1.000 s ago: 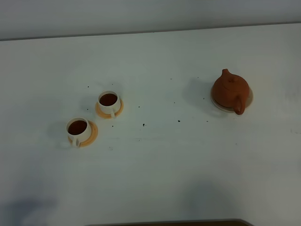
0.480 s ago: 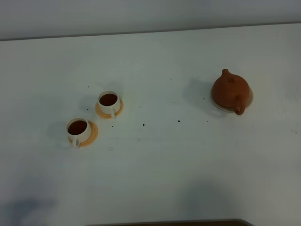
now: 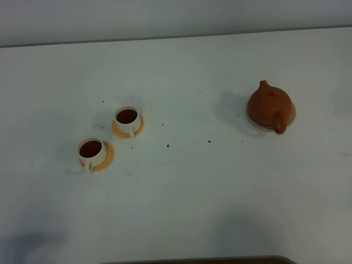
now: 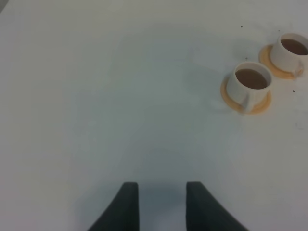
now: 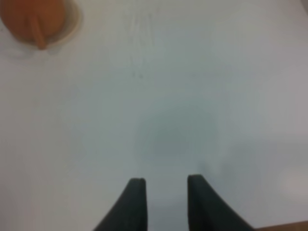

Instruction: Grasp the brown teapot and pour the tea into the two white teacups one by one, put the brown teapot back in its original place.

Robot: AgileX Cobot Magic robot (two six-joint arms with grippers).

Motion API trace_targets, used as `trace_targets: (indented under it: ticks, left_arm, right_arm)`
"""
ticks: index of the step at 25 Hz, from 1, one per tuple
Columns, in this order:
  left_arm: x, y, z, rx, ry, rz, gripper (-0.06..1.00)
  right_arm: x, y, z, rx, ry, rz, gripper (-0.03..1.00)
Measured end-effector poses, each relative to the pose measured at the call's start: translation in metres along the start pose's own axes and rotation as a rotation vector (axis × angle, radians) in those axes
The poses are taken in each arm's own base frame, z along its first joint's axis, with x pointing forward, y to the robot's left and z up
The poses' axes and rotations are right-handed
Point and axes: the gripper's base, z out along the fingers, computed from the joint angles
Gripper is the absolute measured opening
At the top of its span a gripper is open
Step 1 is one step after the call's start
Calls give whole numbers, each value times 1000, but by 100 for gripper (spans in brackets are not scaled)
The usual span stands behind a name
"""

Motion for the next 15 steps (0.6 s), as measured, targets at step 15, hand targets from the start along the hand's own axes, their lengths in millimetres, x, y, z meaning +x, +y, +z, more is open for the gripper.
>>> trace_targets:
  ticks: [15]
  left_arm:
    - [0,0,0,0,0,0,28]
  right_arm:
    - [5,0,-7,2,-52,-1,24]
